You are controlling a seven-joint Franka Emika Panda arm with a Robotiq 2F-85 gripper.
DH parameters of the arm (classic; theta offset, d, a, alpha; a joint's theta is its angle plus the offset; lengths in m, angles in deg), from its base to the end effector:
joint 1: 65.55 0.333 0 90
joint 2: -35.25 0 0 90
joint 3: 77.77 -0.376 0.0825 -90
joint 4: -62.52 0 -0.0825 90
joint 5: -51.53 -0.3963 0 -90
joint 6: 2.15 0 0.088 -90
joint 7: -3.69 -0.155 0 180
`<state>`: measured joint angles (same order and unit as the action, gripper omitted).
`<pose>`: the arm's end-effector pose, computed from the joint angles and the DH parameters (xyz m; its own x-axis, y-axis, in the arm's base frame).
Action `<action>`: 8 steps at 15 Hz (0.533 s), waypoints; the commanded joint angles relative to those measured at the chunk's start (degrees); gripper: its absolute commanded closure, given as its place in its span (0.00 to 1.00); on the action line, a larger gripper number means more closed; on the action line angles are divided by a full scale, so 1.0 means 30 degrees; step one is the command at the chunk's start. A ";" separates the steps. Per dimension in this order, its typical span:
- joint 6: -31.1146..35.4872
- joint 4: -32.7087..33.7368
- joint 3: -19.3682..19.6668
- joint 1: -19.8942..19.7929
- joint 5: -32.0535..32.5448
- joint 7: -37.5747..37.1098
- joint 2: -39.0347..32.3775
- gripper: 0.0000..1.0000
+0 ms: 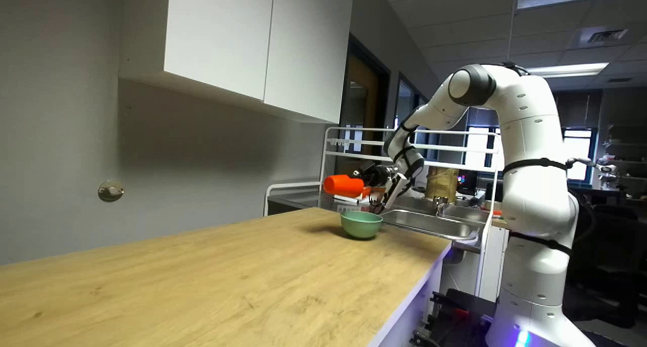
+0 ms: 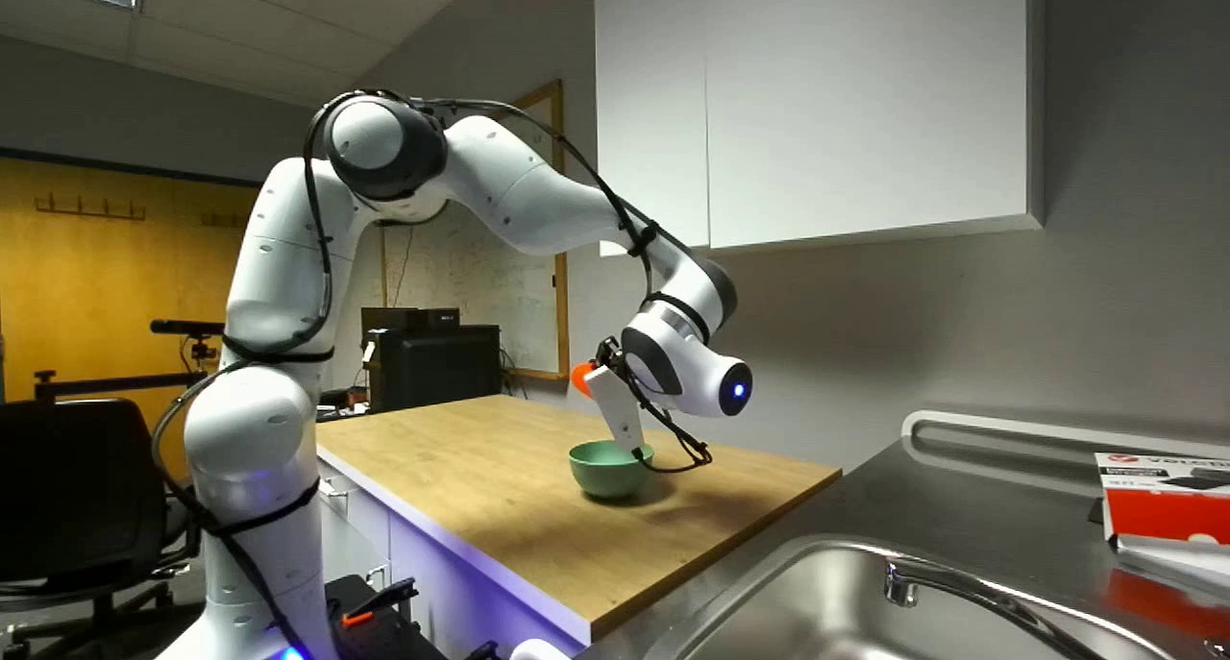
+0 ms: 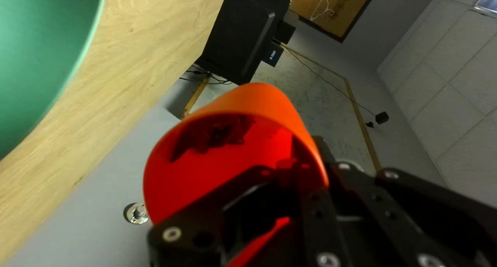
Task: Pour the contents in the orange cup into the mint green bowl
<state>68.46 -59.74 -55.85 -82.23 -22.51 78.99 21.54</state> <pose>0.4934 -0.1648 0.3879 0.8771 -0.1943 0.4392 0.4216 -0.1265 -0.8979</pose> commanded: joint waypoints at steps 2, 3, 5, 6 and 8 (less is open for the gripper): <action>-0.1851 0.1985 -0.0981 -0.0782 -0.1709 -0.1294 -0.1822 0.98; -0.2186 0.2110 -0.1043 -0.0906 -0.1991 -0.1389 -0.2058 0.98; -0.2874 0.2057 -0.1069 -0.1143 -0.2471 -0.1395 -0.2388 0.98; -0.3136 0.1985 -0.1034 -0.1230 -0.2538 -0.1334 -0.2513 0.98; -0.3650 0.1605 -0.0922 -0.1469 -0.2460 -0.1028 -0.2710 0.98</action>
<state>60.25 -55.19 -58.03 -84.80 -29.21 76.76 14.38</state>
